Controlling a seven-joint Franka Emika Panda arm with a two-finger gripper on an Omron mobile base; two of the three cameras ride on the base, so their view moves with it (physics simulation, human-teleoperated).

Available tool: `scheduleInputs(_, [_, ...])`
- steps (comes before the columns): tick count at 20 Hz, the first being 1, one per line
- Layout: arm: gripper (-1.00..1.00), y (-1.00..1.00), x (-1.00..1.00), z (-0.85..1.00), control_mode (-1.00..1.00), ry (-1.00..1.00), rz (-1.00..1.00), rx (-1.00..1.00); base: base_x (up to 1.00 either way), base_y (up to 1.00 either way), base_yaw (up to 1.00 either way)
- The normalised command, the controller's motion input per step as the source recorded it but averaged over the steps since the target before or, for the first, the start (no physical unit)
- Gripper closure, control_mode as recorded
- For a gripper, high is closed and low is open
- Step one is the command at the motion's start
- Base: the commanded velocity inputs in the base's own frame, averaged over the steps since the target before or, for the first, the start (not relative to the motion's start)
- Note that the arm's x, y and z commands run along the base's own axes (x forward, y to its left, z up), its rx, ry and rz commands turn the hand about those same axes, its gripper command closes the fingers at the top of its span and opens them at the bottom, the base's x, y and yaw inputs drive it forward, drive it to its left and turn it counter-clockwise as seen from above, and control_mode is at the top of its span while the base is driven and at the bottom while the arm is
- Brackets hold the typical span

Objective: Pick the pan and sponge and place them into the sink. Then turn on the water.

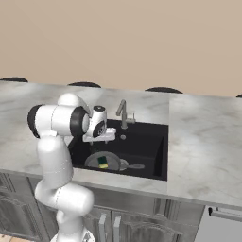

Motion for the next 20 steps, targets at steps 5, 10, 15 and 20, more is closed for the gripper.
scheduleInputs(5, [-1.0,0.0,-0.65,0.44,-1.0,-0.07,0.0,0.04,0.0,0.0,0.0])
scheduleInputs(10, [-1.0,-0.02,-0.71,0.37,-1.0,-0.11,0.0,0.05,0.0,0.0,0.0])
scheduleInputs(15, [-1.0,-0.2,-0.48,0.34,-1.0,-0.1,0.0,0.08,0.0,0.0,0.0])
scheduleInputs(20, [-1.0,-0.27,-0.37,0.28,-1.0,-0.09,0.0,0.07,0.0,0.0,0.0])
